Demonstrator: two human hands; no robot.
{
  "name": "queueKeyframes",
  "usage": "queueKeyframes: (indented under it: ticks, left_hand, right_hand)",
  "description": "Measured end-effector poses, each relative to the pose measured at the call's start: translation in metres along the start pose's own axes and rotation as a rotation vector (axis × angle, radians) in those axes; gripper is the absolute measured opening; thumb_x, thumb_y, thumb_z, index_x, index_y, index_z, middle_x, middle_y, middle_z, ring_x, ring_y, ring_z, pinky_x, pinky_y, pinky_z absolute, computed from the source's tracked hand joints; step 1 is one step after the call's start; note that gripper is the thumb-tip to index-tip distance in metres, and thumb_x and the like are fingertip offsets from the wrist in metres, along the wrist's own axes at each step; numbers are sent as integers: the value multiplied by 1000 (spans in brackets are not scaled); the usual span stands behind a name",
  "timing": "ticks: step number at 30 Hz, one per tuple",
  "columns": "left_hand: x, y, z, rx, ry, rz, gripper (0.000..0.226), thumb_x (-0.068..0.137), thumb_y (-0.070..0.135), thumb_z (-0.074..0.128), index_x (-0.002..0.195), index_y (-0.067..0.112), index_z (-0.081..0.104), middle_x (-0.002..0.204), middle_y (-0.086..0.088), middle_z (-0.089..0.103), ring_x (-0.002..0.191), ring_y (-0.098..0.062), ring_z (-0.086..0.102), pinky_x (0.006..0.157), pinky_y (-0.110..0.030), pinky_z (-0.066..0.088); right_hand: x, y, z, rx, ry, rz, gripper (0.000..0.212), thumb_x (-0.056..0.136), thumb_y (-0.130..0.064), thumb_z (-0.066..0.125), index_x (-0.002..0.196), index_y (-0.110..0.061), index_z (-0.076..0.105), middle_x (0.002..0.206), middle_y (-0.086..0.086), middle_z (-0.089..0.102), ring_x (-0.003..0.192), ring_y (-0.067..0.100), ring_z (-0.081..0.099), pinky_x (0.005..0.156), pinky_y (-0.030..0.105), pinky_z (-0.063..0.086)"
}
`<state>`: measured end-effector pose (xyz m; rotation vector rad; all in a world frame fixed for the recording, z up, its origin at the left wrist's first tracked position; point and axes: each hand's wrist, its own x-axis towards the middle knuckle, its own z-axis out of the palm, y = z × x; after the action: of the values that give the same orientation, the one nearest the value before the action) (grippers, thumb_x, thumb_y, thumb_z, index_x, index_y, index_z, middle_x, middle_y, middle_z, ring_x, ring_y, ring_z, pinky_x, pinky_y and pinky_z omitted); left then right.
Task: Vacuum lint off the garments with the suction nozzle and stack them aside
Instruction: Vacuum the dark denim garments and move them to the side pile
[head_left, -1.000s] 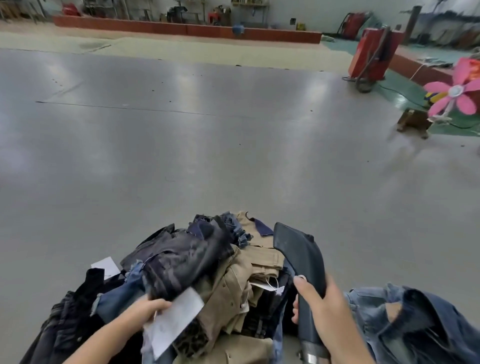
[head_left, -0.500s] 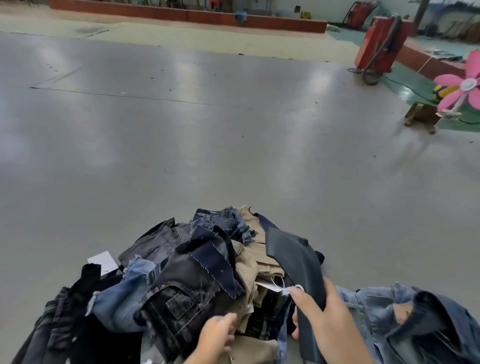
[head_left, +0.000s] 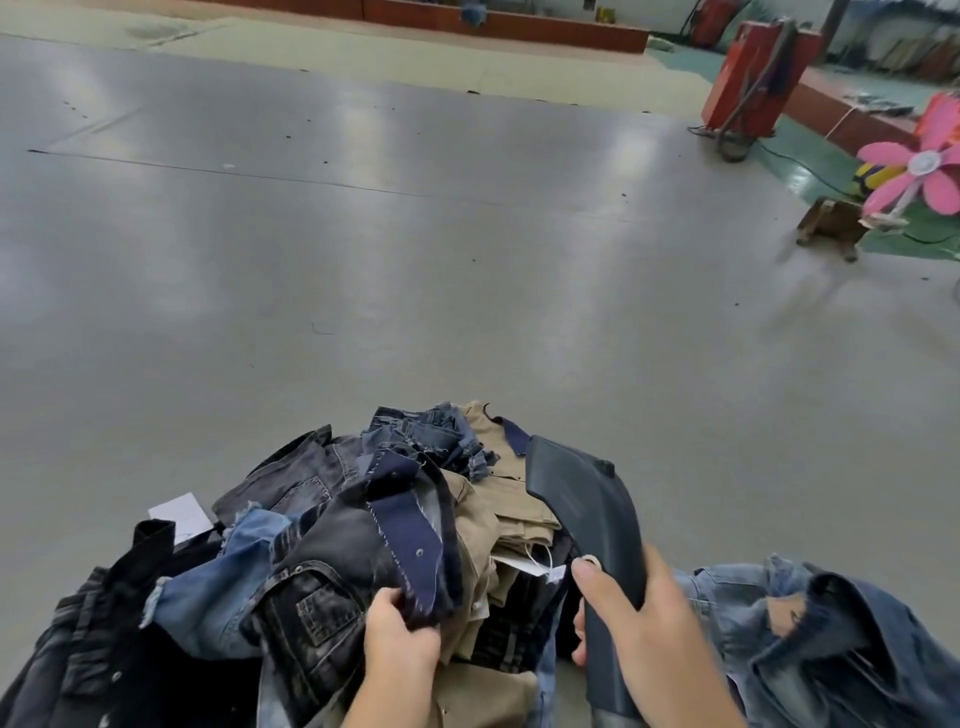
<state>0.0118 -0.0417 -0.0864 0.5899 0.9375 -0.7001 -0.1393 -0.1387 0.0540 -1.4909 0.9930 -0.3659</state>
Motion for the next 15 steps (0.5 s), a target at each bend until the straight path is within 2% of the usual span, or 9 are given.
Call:
queueKeyframes:
  ticks: [1, 3, 5, 6, 7, 9, 10, 13, 15]
  left_hand:
    - [-5, 5, -8, 57, -18, -7, 32, 91, -1, 38, 70, 16, 54, 55, 0, 65, 46, -11, 61, 58, -26, 52]
    - [-23, 19, -16, 225, -56, -6, 35, 87, 6, 33, 78, 6, 67, 66, -12, 66, 57, -27, 65, 63, -35, 54]
    - [-43, 32, -15, 251, -117, -6, 43, 92, 33, 40, 103, 2, 69, 84, -19, 68, 77, -33, 67, 85, -42, 48]
    - [-54, 40, -9, 249, -160, 0, 54, 89, 48, 47, 109, 3, 68, 91, -20, 70, 84, -34, 68, 90, -45, 46]
    - [-64, 47, -6, 291, -206, 29, 62, 85, 55, 52, 112, 2, 67, 92, -18, 73, 83, -34, 71, 86, -46, 49]
    - [-84, 59, 6, 442, -256, 63, 57, 88, 50, 55, 114, -1, 64, 93, -19, 74, 77, -33, 72, 68, -43, 57]
    - [-97, 66, 11, 512, -271, 74, 52, 89, 43, 57, 117, -1, 63, 99, -21, 72, 82, -34, 72, 69, -42, 58]
    - [-120, 83, 16, 627, -289, 187, 50, 85, 37, 64, 121, 2, 62, 113, -21, 68, 105, -36, 65, 99, -49, 47]
    - [-126, 86, 14, 634, -311, 360, 48, 84, 35, 65, 124, 8, 60, 113, -13, 70, 106, -31, 66, 100, -47, 46]
  right_hand:
    - [-2, 0, 1, -1, -7, -4, 16, 86, -25, 64, 99, -22, 55, 59, 9, 60, 51, 23, 59, 51, 29, 52]
    - [-6, -1, 3, 2, -19, -7, 16, 86, -25, 65, 99, -22, 56, 60, 9, 60, 53, 22, 59, 50, 26, 50]
    - [-12, -2, 7, 8, -38, 2, 16, 86, -24, 65, 99, -21, 56, 61, 9, 59, 55, 22, 59, 50, 26, 50]
    - [-15, -4, 9, 16, -54, 6, 17, 86, -23, 66, 99, -21, 56, 60, 9, 59, 55, 22, 59, 50, 27, 51]
    - [-18, -5, 11, 22, -74, 7, 17, 86, -21, 66, 99, -21, 56, 59, 8, 59, 53, 22, 59, 50, 28, 51]
    - [-29, -8, 13, 35, -113, 5, 17, 85, -22, 66, 98, -23, 56, 56, 4, 60, 51, 21, 59, 51, 29, 50]
    - [-35, -10, 13, 51, -132, -1, 18, 83, -24, 66, 99, -24, 56, 56, 4, 61, 52, 19, 60, 53, 29, 50]
    - [-50, -18, 12, 66, -144, -60, 24, 77, -34, 69, 100, -32, 61, 67, -4, 67, 62, 10, 63, 65, 25, 49]
    - [-60, -23, 12, 109, -164, -63, 27, 79, -31, 73, 102, -39, 63, 68, -6, 69, 62, 7, 65, 65, 24, 49]
